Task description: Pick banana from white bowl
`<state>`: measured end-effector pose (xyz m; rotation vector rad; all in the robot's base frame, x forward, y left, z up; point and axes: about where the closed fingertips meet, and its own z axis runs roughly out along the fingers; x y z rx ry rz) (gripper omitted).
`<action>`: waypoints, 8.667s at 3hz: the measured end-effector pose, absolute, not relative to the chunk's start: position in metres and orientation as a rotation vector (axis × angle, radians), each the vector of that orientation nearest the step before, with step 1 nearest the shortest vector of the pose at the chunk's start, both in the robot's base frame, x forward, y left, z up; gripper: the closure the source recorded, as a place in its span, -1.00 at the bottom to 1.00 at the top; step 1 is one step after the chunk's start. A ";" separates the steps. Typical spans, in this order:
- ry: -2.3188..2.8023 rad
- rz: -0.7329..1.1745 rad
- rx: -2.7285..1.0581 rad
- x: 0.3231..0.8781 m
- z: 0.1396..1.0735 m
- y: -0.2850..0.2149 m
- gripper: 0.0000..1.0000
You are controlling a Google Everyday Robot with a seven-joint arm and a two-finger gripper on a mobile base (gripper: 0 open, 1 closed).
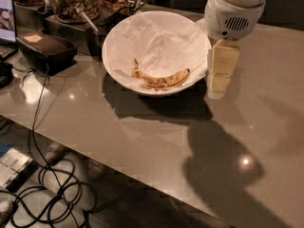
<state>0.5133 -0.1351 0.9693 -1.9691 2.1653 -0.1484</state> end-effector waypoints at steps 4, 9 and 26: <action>2.020 -0.033 -2.079 0.560 0.975 -0.079 -1.00; 2.263 0.067 -1.851 0.610 0.934 -0.083 -0.56; 2.243 0.076 -2.060 0.624 0.854 -0.065 1.00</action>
Offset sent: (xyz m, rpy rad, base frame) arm 0.0196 0.0181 0.0012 0.0964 0.0637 0.0393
